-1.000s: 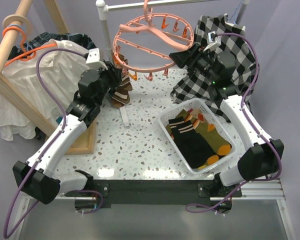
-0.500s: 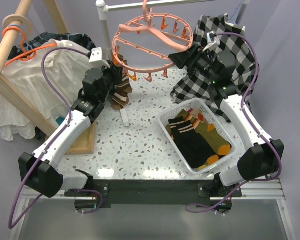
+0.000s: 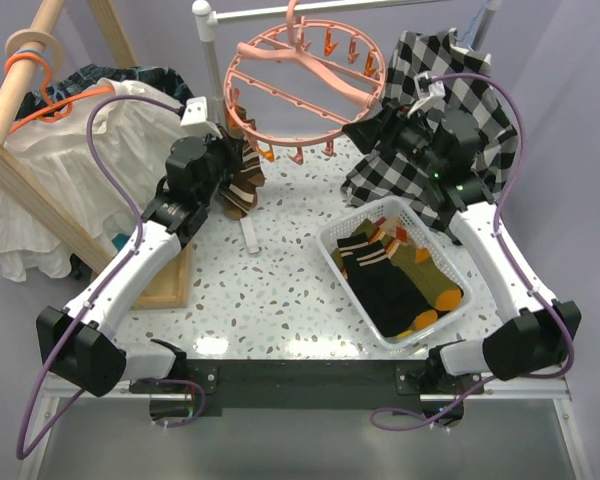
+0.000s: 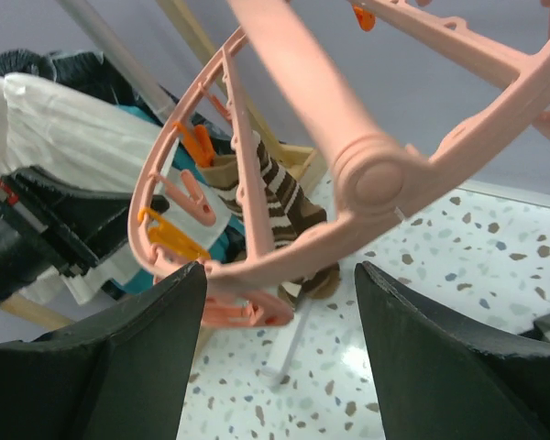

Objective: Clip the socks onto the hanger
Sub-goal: Rotate the hanger, then open the clamp at the hanger, then pick up the sock from the bin, then clamp the sock onto the hanger.

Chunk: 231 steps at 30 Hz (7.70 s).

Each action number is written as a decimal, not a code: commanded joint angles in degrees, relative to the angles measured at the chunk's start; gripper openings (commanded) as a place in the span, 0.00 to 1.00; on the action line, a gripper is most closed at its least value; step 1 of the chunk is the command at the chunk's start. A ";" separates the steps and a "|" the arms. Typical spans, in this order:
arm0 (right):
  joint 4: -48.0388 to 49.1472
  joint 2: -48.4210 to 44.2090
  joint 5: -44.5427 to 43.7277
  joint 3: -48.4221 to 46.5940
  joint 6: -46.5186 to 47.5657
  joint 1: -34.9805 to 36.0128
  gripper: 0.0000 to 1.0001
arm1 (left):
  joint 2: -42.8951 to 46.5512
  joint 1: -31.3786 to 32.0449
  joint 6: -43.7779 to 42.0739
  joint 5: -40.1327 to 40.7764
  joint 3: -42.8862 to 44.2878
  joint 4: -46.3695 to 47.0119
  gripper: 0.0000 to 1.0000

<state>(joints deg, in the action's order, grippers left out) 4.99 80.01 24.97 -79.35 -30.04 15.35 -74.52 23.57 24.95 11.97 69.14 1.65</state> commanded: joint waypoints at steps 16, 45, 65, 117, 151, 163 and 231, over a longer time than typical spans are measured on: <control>-3.15 -9.17 1.48 5.17 10.36 0.20 0.71 | 5.96 -4.05 1.68 -16.68 -4.09 -1.22 0.48; -0.34 -7.94 2.89 2.89 8.95 0.20 0.71 | -0.71 -10.57 -3.85 -33.14 -7.09 19.97 0.70; -0.25 -8.46 2.98 3.15 10.09 0.20 0.71 | -5.37 -10.56 -2.63 -33.41 -2.61 23.93 0.54; -30.75 -1.35 -23.74 23.80 20.29 7.94 0.59 | -2.65 7.10 0.10 2.45 9.60 -8.68 0.00; -22.57 -1.95 -25.15 30.84 23.54 9.43 0.00 | -2.12 7.45 -0.16 2.36 9.43 -9.56 0.00; -20.12 -9.42 -15.50 29.60 26.35 10.05 0.00 | -2.03 7.45 -0.08 2.10 9.61 -9.38 0.00; 29.28 3.66 11.07 13.43 10.71 14.88 0.00 | 0.08 7.45 4.85 -3.62 11.80 -9.29 0.00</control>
<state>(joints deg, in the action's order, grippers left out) 30.09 83.29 38.06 -63.07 -19.20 30.00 -76.14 30.83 28.58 9.02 79.22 -9.17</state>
